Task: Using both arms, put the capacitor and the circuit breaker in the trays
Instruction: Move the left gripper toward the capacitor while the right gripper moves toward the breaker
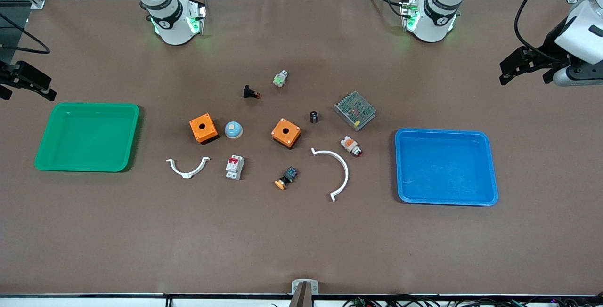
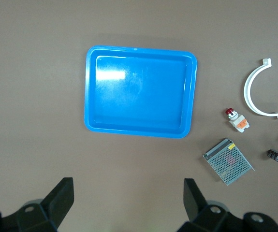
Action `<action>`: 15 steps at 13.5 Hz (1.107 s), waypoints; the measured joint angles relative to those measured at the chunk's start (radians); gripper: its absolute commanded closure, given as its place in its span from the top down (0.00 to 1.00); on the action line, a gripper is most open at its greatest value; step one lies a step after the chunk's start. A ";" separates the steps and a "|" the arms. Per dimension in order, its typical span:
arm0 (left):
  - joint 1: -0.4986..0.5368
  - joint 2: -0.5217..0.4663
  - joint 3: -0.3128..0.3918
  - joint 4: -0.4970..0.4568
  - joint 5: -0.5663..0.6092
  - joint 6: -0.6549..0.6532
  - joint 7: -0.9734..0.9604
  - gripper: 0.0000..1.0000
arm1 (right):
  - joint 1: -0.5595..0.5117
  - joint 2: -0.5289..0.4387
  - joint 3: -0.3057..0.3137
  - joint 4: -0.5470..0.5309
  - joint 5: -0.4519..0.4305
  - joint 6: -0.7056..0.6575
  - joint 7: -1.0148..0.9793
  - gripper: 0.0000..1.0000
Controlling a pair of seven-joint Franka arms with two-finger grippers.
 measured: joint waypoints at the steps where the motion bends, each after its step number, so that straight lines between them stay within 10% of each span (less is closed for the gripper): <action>1: 0.000 0.000 0.000 0.000 0.000 0.000 0.001 1.00 | 0.000 0.000 0.000 0.000 0.000 0.000 0.000 1.00; 10: -0.012 0.073 -0.011 0.013 0.000 -0.001 0.002 1.00 | 0.000 0.000 -0.001 0.004 0.000 0.000 0.000 1.00; 15: -0.023 0.256 -0.128 0.017 -0.003 0.080 -0.278 1.00 | 0.009 0.004 0.002 0.005 0.000 0.008 0.001 1.00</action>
